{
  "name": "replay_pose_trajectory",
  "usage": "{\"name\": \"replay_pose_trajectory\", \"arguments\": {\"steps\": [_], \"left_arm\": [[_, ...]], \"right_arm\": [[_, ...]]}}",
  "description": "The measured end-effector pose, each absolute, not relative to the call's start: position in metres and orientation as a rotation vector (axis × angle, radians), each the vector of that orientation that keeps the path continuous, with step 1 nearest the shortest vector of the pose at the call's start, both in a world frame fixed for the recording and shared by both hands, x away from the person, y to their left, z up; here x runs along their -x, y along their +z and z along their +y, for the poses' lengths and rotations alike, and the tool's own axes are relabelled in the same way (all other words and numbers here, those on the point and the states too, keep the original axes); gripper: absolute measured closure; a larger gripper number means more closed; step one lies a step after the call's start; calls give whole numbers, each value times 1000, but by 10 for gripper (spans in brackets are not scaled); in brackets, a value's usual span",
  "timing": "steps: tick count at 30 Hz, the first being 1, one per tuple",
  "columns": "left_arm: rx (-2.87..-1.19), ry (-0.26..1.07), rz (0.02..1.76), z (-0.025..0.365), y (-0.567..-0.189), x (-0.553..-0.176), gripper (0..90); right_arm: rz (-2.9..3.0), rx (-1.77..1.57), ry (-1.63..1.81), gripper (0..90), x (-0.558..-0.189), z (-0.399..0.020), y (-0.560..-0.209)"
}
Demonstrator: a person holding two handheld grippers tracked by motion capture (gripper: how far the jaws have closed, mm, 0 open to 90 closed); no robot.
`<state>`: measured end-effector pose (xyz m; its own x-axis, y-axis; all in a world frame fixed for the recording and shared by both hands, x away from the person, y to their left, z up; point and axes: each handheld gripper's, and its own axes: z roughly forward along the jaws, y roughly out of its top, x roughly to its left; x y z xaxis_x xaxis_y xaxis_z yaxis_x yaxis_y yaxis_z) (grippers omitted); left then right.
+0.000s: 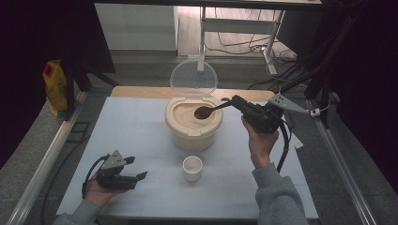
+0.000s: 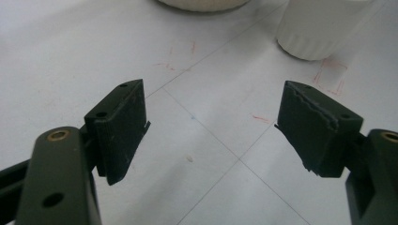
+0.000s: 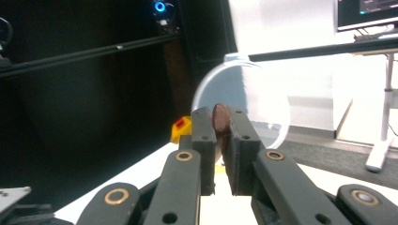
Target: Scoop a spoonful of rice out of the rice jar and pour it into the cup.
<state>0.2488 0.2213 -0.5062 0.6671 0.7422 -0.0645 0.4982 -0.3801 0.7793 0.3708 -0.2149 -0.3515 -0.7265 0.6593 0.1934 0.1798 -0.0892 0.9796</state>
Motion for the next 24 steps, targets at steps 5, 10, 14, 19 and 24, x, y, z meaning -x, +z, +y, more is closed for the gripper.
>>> {"name": "replay_pose_trajectory", "arguments": {"steps": [5,10,14,19,24], "left_arm": [[-2064,378,956,221,-507,-249,241],[-2068,380,954,221,-507,-249,241],[-2067,380,954,221,-507,-249,241],[-2068,381,952,221,-507,-249,241],[-2068,381,951,221,-506,-249,241]], "right_arm": [[1837,-922,1804,831,-377,-213,-353],[1833,-913,1718,831,-379,-210,-350],[1850,-914,1651,831,-380,-207,-348],[1886,-932,1609,832,-382,-202,-351],[1934,-976,1615,833,-386,-196,-357]]}}
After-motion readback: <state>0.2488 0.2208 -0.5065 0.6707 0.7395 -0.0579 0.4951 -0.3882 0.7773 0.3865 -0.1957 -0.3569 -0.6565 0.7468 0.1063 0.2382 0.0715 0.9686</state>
